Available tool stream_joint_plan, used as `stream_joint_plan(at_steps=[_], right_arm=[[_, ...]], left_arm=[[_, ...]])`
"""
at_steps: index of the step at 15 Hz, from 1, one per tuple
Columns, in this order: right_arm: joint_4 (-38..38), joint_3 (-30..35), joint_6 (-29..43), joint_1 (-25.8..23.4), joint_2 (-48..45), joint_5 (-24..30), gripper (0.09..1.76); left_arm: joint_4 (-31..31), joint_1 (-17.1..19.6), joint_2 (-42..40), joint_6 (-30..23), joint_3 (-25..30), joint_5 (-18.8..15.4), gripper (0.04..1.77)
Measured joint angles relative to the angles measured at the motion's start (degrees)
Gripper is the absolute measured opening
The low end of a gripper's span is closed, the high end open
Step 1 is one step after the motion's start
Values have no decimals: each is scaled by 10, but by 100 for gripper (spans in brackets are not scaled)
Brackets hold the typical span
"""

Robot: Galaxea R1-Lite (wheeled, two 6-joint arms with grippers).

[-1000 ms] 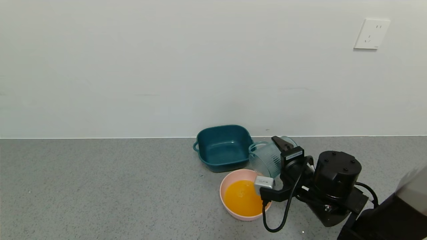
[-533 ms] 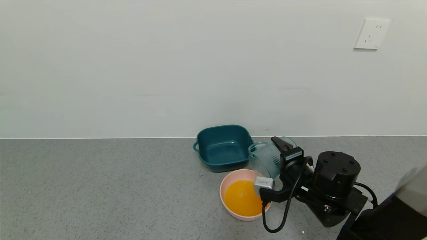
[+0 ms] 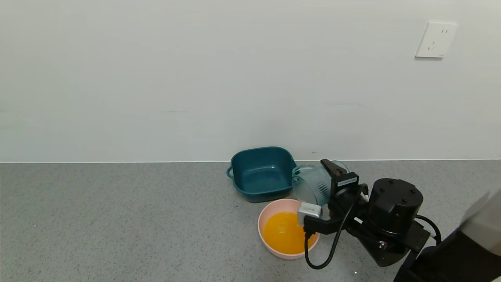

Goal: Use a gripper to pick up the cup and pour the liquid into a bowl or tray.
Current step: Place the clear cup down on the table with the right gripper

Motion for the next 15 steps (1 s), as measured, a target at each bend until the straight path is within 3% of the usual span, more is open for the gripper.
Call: stream_joint_plan(at_steps=[12, 15], right_arm=[[-57, 27, 256, -1, 2, -18, 135], [-67, 30, 339, -5, 2, -47, 135]], left_arm=[[0, 0, 0, 0, 0, 0, 172], [0, 0, 0, 0, 0, 0, 172]])
